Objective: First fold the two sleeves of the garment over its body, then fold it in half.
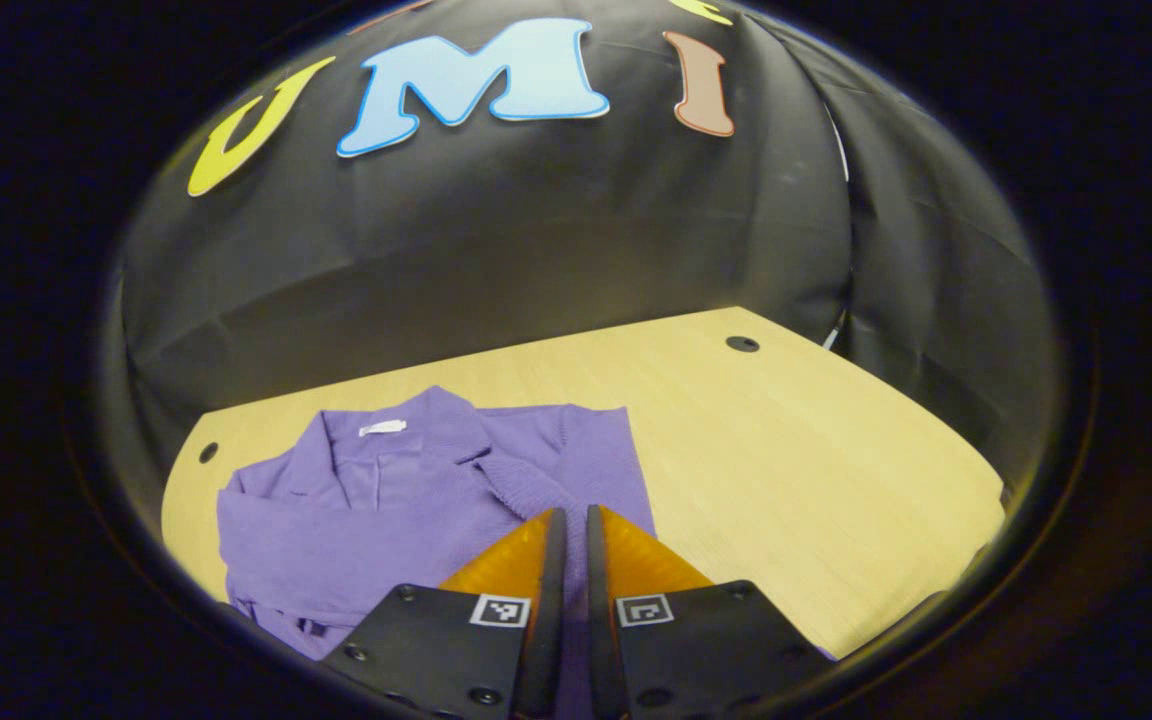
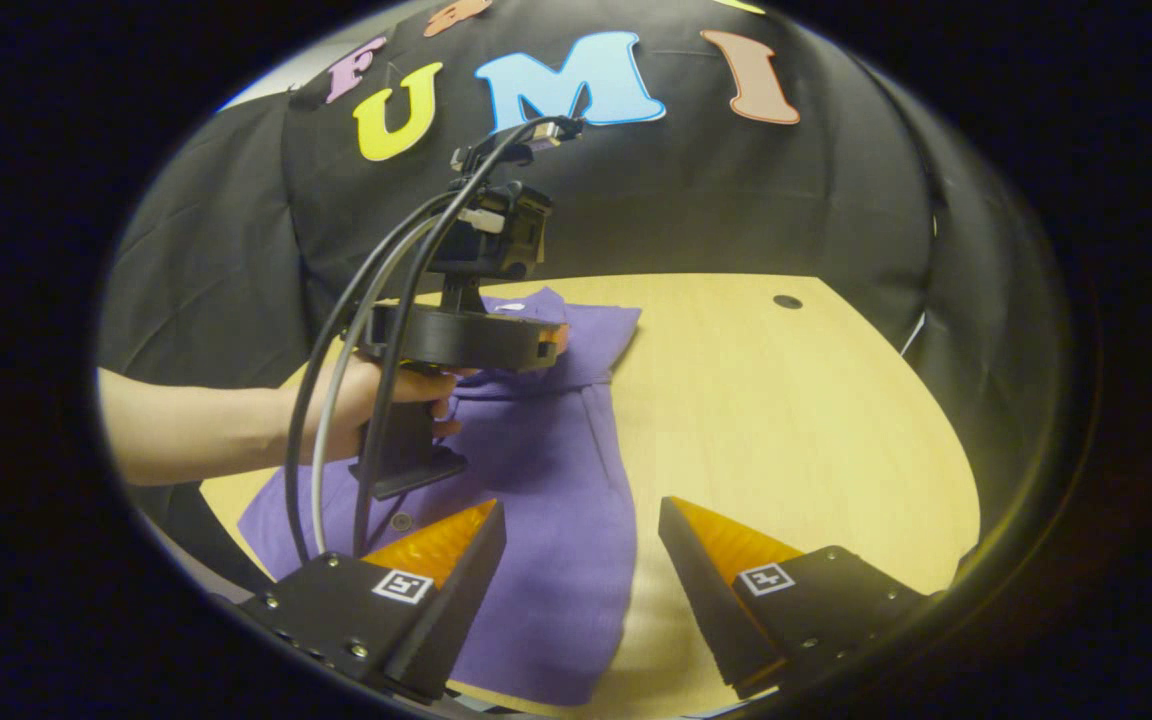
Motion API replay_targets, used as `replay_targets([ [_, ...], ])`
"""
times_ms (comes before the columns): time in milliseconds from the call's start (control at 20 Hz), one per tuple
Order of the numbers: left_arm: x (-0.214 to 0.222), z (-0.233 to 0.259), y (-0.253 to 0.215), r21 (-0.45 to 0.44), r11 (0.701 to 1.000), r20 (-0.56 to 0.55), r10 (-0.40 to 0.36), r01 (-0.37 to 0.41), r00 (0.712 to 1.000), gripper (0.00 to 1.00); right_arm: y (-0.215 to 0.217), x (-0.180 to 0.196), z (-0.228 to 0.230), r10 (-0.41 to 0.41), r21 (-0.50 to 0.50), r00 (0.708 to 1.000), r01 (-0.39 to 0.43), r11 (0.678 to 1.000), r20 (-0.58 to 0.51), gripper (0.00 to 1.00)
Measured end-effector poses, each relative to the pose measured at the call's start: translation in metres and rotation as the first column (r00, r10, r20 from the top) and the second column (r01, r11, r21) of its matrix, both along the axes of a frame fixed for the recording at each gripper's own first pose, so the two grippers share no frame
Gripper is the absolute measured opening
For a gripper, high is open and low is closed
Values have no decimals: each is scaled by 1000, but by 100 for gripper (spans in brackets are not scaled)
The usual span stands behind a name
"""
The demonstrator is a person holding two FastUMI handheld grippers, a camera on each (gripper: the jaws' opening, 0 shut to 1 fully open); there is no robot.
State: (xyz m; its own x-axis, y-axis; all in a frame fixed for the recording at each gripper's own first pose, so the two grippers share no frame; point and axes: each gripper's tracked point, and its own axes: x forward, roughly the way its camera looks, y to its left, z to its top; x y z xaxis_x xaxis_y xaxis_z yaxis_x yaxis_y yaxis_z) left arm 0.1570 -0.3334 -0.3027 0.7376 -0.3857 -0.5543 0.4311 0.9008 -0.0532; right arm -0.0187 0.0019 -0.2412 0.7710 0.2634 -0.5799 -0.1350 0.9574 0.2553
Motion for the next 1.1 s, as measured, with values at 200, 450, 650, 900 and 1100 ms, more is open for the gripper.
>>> replay_targets([
  [200,-10,22,-1,-84,996,12,-21,22,1000,44,-2,-4,7,-58,-12,998,59,998,12,95],
  [450,-36,54,35,-127,992,41,-13,18,999,93,27,-18,9,-62,-22,998,62,998,-3,95],
  [650,-70,79,93,-157,988,72,17,-6,997,94,61,-31,15,-93,14,996,93,996,-14,95],
  [900,-130,90,180,-142,989,121,43,-26,992,93,81,-58,23,-139,-3,990,139,990,-12,95],
  [1100,-186,75,241,-133,990,90,49,-37,995,94,91,-86,21,-206,-16,977,205,979,-51,95],
])
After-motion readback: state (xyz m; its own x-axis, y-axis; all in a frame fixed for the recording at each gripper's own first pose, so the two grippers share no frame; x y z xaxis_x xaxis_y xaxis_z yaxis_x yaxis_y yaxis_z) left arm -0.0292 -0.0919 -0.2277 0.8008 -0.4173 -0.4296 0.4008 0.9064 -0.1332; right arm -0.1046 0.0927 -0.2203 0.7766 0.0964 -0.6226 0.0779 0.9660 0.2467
